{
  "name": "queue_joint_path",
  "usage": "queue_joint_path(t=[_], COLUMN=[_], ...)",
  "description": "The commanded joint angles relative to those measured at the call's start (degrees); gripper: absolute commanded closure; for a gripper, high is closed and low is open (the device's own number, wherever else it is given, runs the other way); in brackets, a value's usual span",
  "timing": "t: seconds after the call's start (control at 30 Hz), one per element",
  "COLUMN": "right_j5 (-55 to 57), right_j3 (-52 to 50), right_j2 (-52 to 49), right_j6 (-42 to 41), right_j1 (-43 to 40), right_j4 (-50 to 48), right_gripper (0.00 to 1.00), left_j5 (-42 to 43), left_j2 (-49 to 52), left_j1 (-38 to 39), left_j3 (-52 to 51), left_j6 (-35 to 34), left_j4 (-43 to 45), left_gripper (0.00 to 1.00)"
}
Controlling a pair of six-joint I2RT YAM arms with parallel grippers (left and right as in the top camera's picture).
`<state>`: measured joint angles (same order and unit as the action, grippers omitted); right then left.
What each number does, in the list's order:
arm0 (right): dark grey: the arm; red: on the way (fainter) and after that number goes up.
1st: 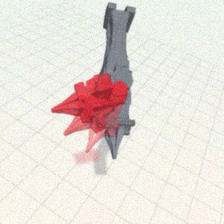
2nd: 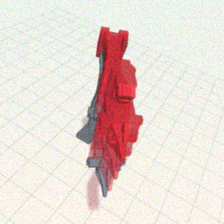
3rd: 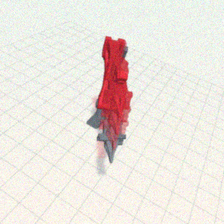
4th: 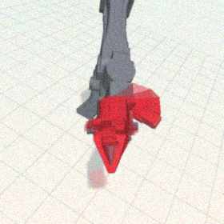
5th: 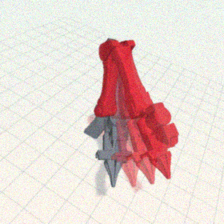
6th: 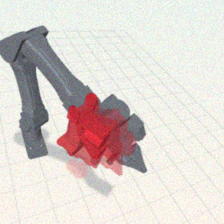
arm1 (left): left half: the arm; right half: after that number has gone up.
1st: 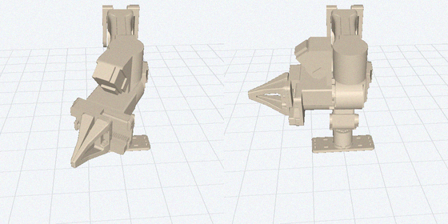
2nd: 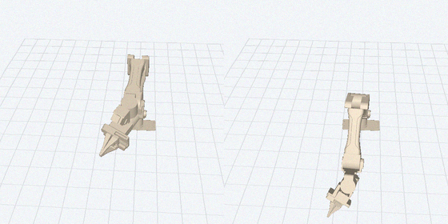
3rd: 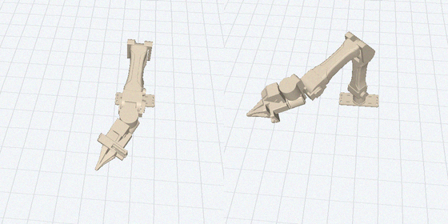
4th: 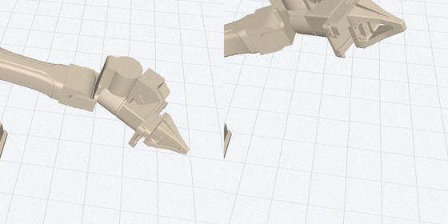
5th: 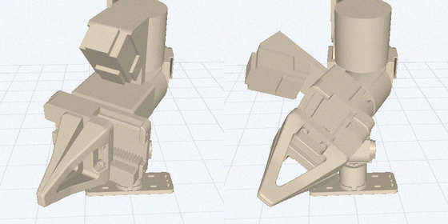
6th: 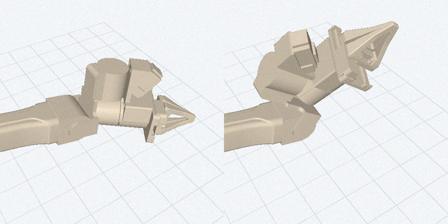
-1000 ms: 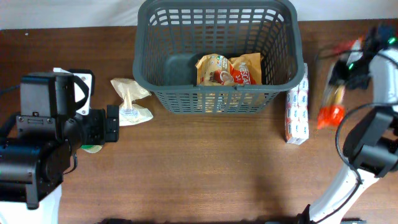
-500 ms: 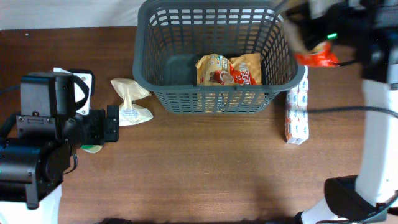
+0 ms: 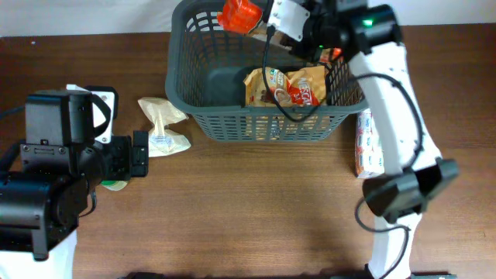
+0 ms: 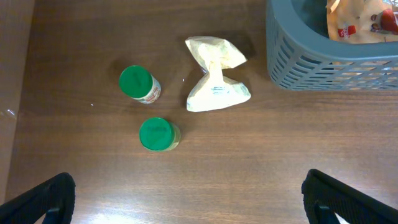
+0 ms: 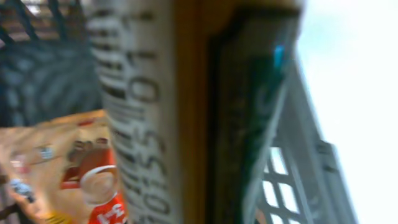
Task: Pack container
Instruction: 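Carry the red biscuit pack over and release it into the basket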
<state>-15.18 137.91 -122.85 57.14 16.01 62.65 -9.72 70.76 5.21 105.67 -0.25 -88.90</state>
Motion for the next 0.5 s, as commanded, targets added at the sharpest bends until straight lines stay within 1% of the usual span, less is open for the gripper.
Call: queue_joint_path(t=[0.0,0.3,0.47], right_j5=[-0.7,-0.3,4.9], right_j3=[1.1,1.1,1.1], right_j2=[-1.2,-7.2,-8.8], right_j6=[1.0,-0.6,-0.7], right_j1=[0.1,0.2,1.4], right_j4=[-2.4,-3.8,-4.8], right_gripper=[0.96,0.96,0.96], left_j5=[-0.6,-0.6,-0.6], left_j2=[0.2,0.1,0.1], left_j1=[-0.3,-0.3,-0.3], left_j3=[0.3,0.3,0.3], left_j6=[-0.2,-0.2,-0.2], left_j4=[0.1,0.1,0.1], left_gripper=[0.01,0.01,0.01])
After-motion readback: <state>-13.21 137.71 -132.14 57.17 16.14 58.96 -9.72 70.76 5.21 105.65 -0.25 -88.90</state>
